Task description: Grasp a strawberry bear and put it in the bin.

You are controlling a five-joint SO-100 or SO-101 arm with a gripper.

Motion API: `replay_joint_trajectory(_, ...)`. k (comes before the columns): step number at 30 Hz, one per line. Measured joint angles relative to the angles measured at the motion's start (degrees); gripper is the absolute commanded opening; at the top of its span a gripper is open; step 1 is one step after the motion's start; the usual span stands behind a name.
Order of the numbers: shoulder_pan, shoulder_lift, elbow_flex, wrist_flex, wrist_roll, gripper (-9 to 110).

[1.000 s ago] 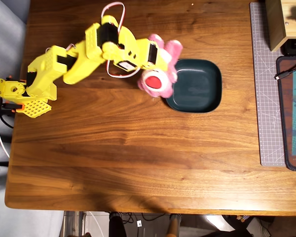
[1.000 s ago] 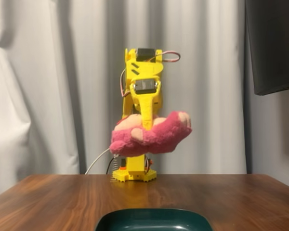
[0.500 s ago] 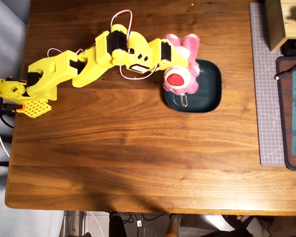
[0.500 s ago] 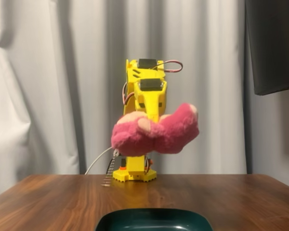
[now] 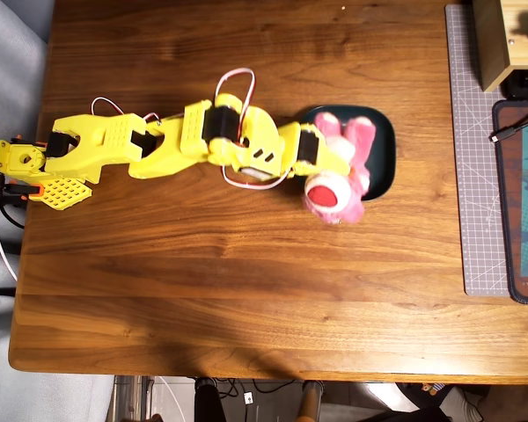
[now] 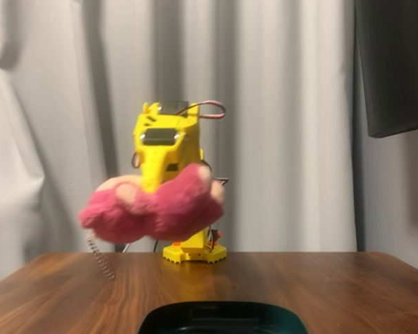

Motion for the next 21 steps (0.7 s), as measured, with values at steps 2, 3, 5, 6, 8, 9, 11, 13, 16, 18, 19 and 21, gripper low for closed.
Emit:
replay_joint_trajectory(2, 0.44, 0.00, 0.00, 0.53, -0.09, 3)
replay_joint_trajectory(3, 1.05, 0.00, 0.00, 0.79, -0.09, 3)
replay_joint_trajectory(5, 2.81, 0.00, 0.00, 0.88, -0.18, 4)
replay_joint_trajectory(6, 3.78, -0.09, 0.00, 0.88, -0.18, 4)
replay_joint_trajectory(8, 5.80, -0.53, 0.00, 0.97, -0.18, 4)
replay_joint_trajectory(9, 6.77, -0.70, 0.00, 1.05, -0.18, 4)
replay_joint_trajectory(11, 8.26, -1.14, 0.00, 1.05, -0.18, 4)
replay_joint_trajectory(13, 9.32, -1.23, -0.44, 1.05, -0.18, 4)
replay_joint_trajectory(16, 10.37, -1.41, -1.05, -0.26, -0.18, 4)
replay_joint_trajectory(18, 11.34, -2.20, -1.05, -1.93, -0.18, 4)
replay_joint_trajectory(19, 11.95, -2.72, -1.05, -2.64, -0.18, 4)
replay_joint_trajectory(21, 13.01, -3.60, -1.05, -3.78, -0.18, 4)
